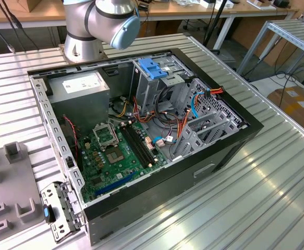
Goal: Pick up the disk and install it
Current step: 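Pick up the disk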
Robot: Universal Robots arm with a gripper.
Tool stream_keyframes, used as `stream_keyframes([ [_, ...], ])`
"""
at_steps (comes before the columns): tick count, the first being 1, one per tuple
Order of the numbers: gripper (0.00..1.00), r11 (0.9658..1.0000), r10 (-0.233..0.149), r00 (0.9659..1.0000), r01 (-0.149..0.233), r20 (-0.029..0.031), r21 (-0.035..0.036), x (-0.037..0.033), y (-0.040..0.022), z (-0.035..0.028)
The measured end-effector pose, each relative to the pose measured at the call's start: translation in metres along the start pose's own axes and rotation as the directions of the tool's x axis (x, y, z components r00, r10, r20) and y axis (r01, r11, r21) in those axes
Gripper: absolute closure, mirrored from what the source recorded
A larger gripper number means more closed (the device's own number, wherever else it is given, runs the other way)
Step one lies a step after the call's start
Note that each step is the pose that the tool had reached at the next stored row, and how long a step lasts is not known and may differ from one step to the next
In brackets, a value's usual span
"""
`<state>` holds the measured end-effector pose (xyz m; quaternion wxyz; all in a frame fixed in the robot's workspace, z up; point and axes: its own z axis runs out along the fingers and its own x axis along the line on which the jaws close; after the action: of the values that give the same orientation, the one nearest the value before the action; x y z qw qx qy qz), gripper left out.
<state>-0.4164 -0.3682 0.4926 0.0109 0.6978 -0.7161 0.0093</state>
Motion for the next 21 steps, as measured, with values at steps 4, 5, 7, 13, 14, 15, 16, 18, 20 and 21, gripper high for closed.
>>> stream_keyframes([
  [4,0.63,1.0000,0.000,1.0000,0.000,0.0000,0.0000,-0.0001,-0.0037,0.0000],
  [5,0.63,1.0000,0.000,1.0000,0.000,0.0000,0.0000,-0.0001,-0.0045,0.0000],
  [7,0.63,1.0000,0.000,1.0000,0.000,0.0000,0.0000,-0.0002,-0.0063,0.0000],
  [13,0.63,1.0000,0.000,1.0000,0.000,0.0000,0.0000,-0.0003,-0.0128,0.0000],
  [14,0.63,1.0000,0.000,1.0000,0.000,0.0000,0.0000,-0.0004,-0.0137,0.0000],
  [15,0.63,1.0000,0.000,1.0000,0.000,0.0000,0.0000,-0.0004,-0.0149,0.0000],
  [16,0.63,1.0000,0.000,1.0000,0.000,0.0000,0.0000,-0.0004,-0.0160,-0.0001],
  [18,0.63,1.0000,0.000,1.0000,0.000,0.0000,-0.0001,-0.0005,-0.0191,-0.0001],
  [20,0.63,1.0000,0.000,1.0000,0.000,0.0000,0.0000,-0.0005,-0.0210,-0.0001],
  [21,0.63,1.0000,0.000,1.0000,0.000,0.0000,0.0001,-0.0006,-0.0227,0.0000],
])
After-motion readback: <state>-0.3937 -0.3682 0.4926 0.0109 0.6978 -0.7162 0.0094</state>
